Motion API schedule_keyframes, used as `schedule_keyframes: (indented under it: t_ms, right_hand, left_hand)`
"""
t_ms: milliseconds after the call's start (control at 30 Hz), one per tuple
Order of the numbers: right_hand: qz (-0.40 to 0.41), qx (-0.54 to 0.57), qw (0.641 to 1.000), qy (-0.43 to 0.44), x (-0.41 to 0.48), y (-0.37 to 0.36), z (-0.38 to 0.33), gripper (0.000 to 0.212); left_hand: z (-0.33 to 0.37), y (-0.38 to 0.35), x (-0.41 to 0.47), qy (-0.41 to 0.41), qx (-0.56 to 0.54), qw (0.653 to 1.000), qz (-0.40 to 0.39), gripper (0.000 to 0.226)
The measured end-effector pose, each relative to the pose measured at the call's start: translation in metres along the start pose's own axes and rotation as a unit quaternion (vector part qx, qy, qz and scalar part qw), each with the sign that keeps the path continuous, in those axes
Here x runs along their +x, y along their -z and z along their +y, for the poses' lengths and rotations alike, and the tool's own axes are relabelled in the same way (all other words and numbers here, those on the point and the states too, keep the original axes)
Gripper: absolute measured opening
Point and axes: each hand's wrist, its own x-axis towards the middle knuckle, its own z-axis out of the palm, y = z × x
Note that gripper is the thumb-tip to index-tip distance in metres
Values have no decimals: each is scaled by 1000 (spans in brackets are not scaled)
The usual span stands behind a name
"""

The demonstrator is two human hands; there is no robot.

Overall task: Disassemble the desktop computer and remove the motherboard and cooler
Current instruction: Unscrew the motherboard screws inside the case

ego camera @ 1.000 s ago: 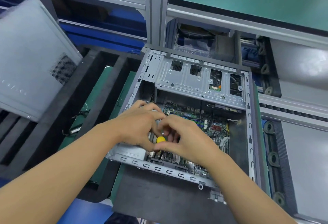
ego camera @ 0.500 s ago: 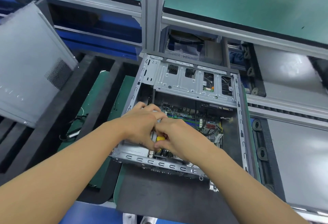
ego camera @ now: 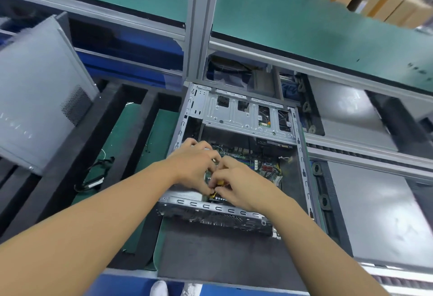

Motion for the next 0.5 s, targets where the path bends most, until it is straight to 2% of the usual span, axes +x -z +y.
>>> schedule_keyframes:
  t_ms: [100, 167, 233, 333, 433, 500]
  right_hand:
    - [70, 23, 996, -53, 2, -3, -6, 19]
    - [101, -16, 990, -101, 5, -3, -10, 25]
    - [89, -67, 986, -123, 9, -4, -16, 30]
    - [75, -47, 990, -114, 9, -2, -22, 21]
    - [64, -44, 993, -94, 5, -2, -22, 23]
    - [65, -50, 993, -83, 5, -5, -21, 14]
  left_hand:
    - [0, -2, 1, 6, 10, 1000, 19, 49]
    - [0, -4, 1, 0, 9, 1000, 28, 47]
    - [-1, -3, 0, -9, 10, 1000, 23, 47]
    - [-1, -2, 0, -6, -7, 1000, 20, 40]
    - [-3, -1, -2, -10, -24, 1000, 16, 35]
    - [-4, -2, -2, -14, -19, 1000, 13, 36]
